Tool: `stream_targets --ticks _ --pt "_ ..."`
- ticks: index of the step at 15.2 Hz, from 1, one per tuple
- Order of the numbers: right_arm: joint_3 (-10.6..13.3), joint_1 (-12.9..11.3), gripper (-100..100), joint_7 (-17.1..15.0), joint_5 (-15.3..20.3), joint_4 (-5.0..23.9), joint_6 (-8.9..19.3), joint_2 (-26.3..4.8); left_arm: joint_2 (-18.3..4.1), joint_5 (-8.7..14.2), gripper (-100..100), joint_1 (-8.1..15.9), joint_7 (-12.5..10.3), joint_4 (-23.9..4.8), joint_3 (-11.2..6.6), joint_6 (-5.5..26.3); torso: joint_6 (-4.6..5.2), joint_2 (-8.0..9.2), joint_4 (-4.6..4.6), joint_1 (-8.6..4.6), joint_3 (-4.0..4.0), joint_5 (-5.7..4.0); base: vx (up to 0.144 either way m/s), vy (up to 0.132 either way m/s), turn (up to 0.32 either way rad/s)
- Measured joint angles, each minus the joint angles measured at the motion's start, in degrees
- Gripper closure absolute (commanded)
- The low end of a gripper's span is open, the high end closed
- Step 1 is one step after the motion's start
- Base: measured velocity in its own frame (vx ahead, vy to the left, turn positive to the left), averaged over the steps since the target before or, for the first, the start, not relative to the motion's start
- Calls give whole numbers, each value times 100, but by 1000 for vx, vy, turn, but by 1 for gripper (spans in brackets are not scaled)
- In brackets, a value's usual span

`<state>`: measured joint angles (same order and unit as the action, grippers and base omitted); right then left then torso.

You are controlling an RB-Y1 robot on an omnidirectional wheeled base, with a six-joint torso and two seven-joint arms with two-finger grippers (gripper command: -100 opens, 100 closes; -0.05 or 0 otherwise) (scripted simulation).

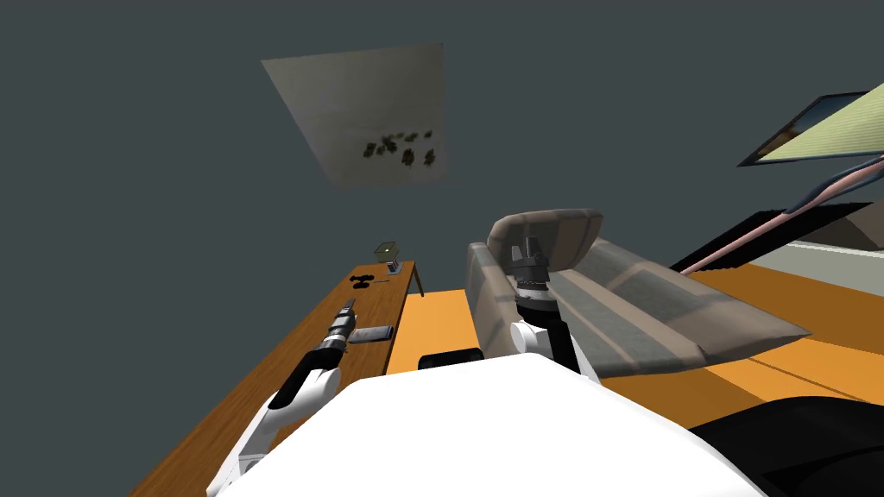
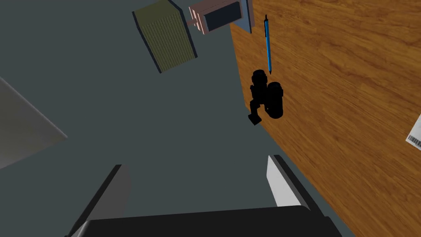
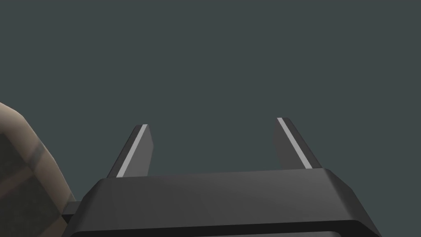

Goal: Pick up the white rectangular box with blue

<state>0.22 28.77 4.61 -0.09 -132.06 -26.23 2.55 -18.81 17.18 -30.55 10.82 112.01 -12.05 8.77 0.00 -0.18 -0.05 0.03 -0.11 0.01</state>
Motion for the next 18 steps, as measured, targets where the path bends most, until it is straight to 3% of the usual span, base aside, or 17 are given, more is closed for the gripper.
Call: stream_targets --ticks 9,18 --pt "0 0 0 0 0 0 0 0 -246 469 -100 -64 197 -639 -277 870 -1 2 1 -2 1 -1 32 7 -63" --pt "0 0 0 0 0 0 0 0 -298 555 -100 -92 202 -721 -307 1085 -1 6 2 -4 4 -2 21 1 -3"
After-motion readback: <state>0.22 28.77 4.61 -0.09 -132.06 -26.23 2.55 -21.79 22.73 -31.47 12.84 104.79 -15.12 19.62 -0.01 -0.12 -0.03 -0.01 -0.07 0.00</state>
